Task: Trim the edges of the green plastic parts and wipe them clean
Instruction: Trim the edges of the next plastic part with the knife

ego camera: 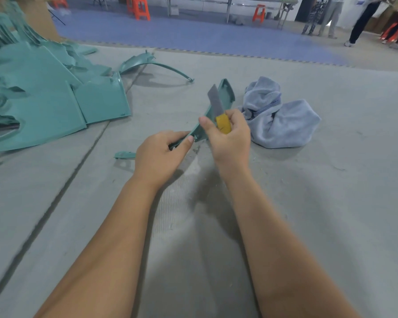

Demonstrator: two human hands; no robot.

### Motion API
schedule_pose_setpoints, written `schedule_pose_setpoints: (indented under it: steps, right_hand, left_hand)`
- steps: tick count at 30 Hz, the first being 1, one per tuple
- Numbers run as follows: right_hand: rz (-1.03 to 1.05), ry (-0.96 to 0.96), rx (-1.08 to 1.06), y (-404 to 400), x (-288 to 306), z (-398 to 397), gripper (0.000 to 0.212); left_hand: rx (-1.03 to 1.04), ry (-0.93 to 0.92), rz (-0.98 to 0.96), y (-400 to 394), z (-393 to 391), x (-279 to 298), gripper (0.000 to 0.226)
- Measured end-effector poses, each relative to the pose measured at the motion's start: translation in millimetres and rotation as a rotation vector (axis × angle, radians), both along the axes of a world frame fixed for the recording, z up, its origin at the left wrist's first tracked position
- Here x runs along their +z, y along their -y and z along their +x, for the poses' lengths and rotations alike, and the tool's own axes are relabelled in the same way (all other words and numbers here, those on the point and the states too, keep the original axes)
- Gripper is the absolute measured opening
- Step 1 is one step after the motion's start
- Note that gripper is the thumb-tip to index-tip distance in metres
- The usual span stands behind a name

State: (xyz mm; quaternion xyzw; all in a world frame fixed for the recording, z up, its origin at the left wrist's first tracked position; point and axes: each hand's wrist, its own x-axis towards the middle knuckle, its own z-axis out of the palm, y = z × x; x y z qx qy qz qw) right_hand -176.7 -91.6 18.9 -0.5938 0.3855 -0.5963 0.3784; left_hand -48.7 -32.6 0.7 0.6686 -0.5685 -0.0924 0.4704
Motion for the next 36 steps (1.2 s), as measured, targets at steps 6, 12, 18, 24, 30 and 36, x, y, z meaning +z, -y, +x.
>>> schedule_pose_setpoints:
  steps: [6, 12, 18, 24, 30, 36]
  right_hand:
    - [-0.062, -0.127, 0.041, -9, -5, 1, 0.037]
    - [0.171, 0.344, -0.056, 3, 2, -10, 0.041]
    - [0.508, 0.62, -0.013, 26, -1, -31, 0.028]
    - [0.67, 0.371, 0.113, 30, 0, -29, 0.04]
    - [0.523, 0.47, 0.169, 24, 6, -28, 0.034]
    - [0.37, 0.457, 0.156, 12, 11, -20, 0.017]
  left_hand:
    - [0.022, 0.052, -0.03, -2, -1, 1, 0.034]
    - [0.073, 0.22, -0.101, -1, 6, 2, 0.038]
    - [0.059, 0.434, -0.109, 1, 8, 0, 0.037]
    - [0.13, 0.444, -0.122, 1, 11, -2, 0.045]
    - [0.287, 0.495, -0.16, 2, 13, -5, 0.047]
    - [0.263, 0.464, -0.251, 6, 6, -4, 0.039]
